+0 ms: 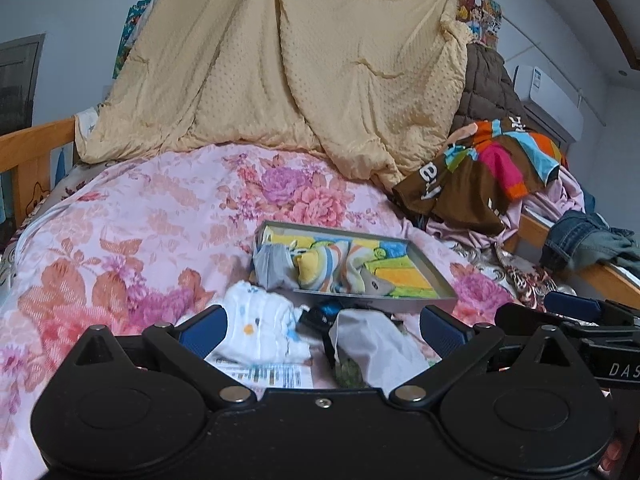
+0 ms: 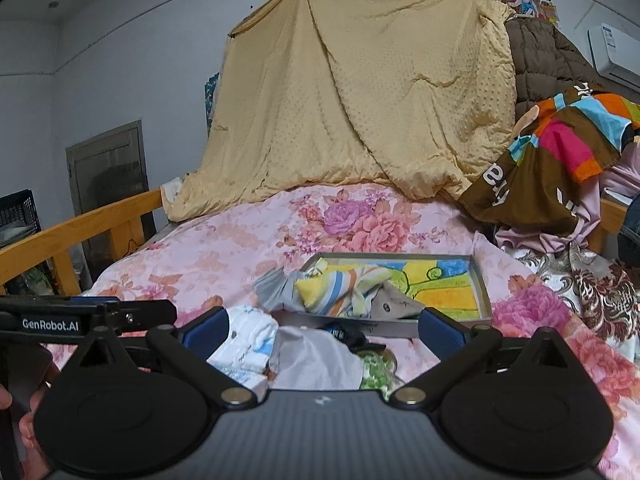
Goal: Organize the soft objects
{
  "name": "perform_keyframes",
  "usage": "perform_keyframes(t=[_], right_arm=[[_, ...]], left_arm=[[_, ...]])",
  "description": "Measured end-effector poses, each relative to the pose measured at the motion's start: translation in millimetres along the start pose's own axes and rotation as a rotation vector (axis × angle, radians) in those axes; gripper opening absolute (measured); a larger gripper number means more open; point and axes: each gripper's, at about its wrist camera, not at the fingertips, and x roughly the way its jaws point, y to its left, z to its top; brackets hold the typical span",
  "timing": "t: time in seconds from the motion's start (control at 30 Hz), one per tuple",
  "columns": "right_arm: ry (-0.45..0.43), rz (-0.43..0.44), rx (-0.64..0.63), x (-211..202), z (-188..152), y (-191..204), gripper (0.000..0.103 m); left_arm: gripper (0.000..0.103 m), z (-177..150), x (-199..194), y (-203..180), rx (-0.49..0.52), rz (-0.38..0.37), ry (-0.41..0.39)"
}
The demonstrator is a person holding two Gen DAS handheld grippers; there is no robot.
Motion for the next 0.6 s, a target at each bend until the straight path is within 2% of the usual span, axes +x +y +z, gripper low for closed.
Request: perform_keyframes(t=[0.2, 0.47, 0.6], right_arm=[[0.026, -0.017, -0.031, -10, -13, 6, 0.103], [0.104, -0.019, -0.086, -11, -26, 16, 0.103], [0.134, -0.021, -0.119, -9, -31, 22, 0.103]], left_arm=[[0.102, -9, -7, 3, -0.003, 0.02, 0.067], [0.102, -23, -10, 7, 0.004, 0.048, 0.183], [0.102, -27, -11, 8, 0.005, 0.06, 0.214]])
